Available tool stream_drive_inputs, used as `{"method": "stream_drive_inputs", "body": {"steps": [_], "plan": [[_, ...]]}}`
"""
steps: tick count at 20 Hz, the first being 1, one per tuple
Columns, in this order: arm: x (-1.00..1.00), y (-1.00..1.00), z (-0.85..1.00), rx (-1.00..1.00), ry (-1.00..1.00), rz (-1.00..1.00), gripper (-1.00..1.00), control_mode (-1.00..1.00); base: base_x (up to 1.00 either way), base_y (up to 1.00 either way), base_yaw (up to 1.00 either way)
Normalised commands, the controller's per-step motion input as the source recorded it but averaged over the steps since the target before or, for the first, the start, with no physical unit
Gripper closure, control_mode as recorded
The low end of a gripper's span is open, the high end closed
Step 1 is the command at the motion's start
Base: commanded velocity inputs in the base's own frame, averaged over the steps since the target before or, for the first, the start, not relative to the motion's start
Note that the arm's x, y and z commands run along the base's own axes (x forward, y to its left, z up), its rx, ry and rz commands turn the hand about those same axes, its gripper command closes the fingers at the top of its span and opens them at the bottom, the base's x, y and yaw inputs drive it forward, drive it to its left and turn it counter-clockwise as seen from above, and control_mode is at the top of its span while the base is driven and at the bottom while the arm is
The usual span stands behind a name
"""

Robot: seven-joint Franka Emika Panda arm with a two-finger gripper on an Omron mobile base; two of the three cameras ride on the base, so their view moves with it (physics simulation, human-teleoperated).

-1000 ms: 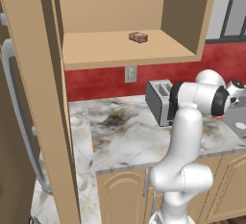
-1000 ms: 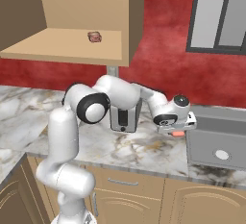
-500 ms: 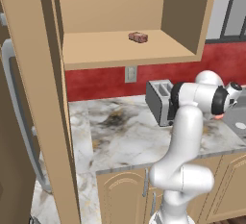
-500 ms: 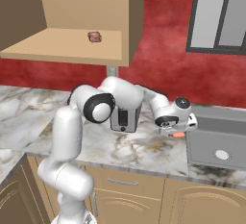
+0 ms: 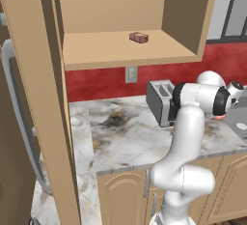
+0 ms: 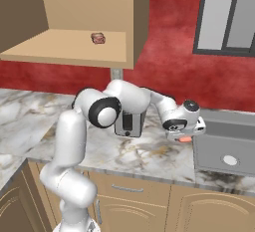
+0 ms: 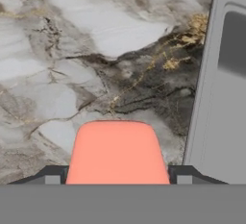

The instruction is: Locate and retrieve the bar soap and bar soap from the cabinet. Place them next to the sink.

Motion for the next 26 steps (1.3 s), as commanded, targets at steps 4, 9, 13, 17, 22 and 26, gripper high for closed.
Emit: {"method": "stream_drive_inputs", "body": {"steps": [4, 9, 13, 17, 22, 26], "plan": [[0.00, 0.00, 0.00, 0.00, 0.03, 0.00, -1.00, -1.00, 0.00, 0.00, 0.00], [0.00, 0.01, 0.00, 0.00, 0.02, 0.00, -1.00, -1.00, 0.00, 0.00, 0.00], [0.00, 0.00, 0.04, 0.00, 0.01, -0.03, -1.00, -1.00, 0.00, 0.00, 0.00], [-0.28, -0.08, 0.43, 0.08, 0.00, -0.09, -1.00, -1.00, 0.00, 0.00, 0.00], [-0.41, -0.03, 0.49, 0.11, -0.04, -0.07, -1.00, -1.00, 0.00, 0.00, 0.00], [-0.52, 0.12, 0.40, 0.05, -0.06, -0.04, -1.00, -1.00, 0.00, 0.00, 0.00]]}}
